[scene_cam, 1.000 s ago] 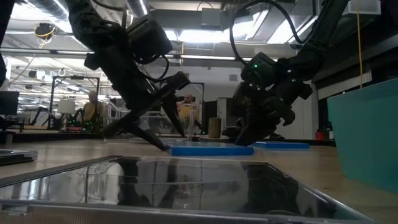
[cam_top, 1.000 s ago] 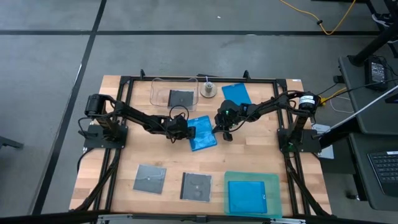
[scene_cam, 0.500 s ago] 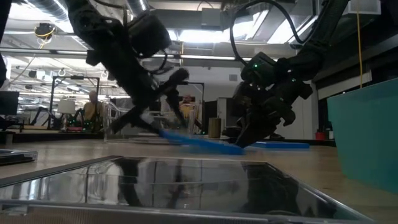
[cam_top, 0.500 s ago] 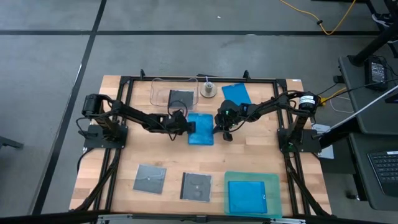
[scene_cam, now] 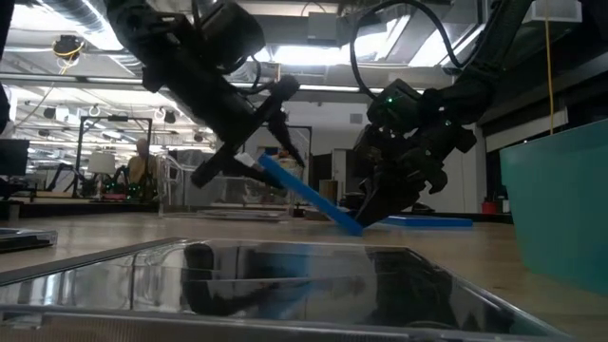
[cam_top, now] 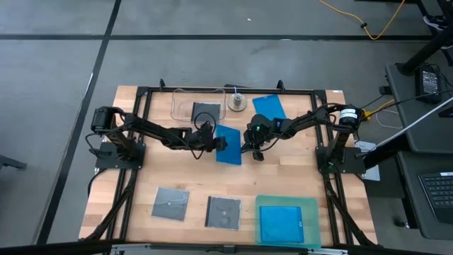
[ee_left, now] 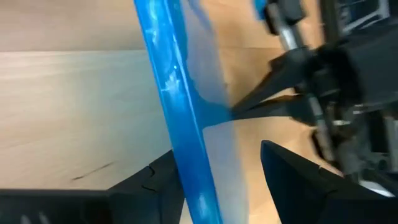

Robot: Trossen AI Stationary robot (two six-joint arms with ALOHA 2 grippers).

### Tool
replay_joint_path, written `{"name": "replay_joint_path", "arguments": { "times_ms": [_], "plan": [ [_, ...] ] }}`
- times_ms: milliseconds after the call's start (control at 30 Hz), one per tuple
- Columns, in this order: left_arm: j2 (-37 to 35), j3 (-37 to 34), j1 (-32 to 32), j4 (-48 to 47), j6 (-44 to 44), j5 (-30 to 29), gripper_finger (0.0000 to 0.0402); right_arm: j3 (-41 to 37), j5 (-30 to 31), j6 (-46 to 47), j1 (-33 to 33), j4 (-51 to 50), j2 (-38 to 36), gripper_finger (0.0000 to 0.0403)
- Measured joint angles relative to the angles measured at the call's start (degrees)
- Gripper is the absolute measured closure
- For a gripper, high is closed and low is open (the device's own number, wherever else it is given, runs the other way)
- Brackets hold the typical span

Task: Pick & place jewel cases by type
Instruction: Put the bottom blue cd case into the green bin

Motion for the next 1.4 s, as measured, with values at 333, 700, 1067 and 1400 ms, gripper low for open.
{"name": "replay_joint_path", "arguments": {
  "times_ms": [333,700,1067,1400],
  "plan": [
    [-0.04,-0.09,0.71,-3.12,0.26,4.01,0.0324,0.00,0.40,1.24,0.00,-0.05,0.00,0.0396],
    [-3.46,-0.17,0.62,-1.15,4.98,4.86,0.0380,-0.02,1.66,1.61,0.00,-3.48,-2.75,0.0396],
    [-17.75,-0.17,0.71,-10.22,13.39,-2.70,0.0379,-0.17,8.37,1.60,-0.10,-12.18,-15.05,0.0396],
    [-30.76,-0.15,2.50,-11.69,28.00,-9.36,0.0381,-0.02,13.05,7.88,-3.04,-12.23,-25.68,0.0396]
  ]
}}
